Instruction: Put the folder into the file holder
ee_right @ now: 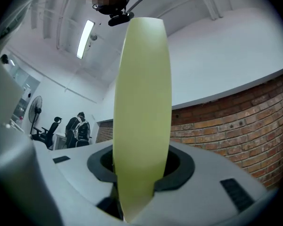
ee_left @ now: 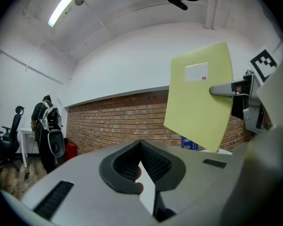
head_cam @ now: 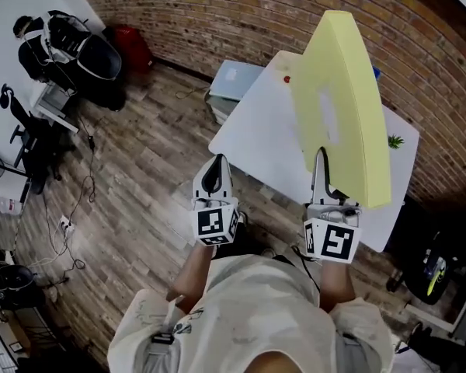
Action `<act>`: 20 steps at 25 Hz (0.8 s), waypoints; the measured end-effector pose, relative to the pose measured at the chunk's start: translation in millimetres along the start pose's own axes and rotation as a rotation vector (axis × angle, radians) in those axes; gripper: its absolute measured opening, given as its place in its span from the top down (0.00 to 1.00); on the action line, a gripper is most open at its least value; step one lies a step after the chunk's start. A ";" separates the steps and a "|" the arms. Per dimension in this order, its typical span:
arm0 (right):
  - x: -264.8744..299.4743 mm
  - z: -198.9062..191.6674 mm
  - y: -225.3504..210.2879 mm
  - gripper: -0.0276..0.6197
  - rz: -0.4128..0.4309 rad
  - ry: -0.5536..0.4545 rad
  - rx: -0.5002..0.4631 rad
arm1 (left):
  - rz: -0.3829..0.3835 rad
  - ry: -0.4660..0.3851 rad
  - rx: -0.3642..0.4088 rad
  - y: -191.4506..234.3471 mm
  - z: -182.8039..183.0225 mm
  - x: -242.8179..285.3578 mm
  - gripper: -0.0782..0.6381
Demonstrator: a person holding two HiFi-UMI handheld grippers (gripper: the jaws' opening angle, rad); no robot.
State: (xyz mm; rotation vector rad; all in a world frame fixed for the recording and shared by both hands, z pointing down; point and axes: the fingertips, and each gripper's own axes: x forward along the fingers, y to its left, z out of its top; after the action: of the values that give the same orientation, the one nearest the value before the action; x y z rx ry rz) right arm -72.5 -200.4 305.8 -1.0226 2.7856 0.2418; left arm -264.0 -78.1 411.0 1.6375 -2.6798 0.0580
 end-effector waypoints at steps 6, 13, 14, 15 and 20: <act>20.7 17.7 -17.4 0.70 -0.143 -0.028 -0.061 | -0.128 -0.018 0.001 -1.9 8.2 56.9 0.88; 28.7 35.3 -33.1 0.70 -0.312 -0.063 -0.137 | -0.259 -0.039 -0.010 -8.1 12.0 101.7 0.88; 29.5 36.4 -34.9 0.70 -0.338 -0.064 -0.148 | -0.281 -0.040 -0.011 -9.9 11.9 107.9 0.88; 29.8 36.8 -36.8 0.70 -0.366 -0.061 -0.157 | -0.305 -0.039 -0.011 -12.1 11.7 113.9 0.88; 28.9 30.5 -42.5 0.70 -0.489 -0.028 -0.182 | -0.407 -0.032 -0.016 -22.0 7.7 137.9 0.88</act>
State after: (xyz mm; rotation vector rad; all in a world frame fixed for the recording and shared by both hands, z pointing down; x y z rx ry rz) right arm -63.5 -244.1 266.1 -1.6813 2.4201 0.4399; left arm -307.3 -211.1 406.7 2.1541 -2.3014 0.0087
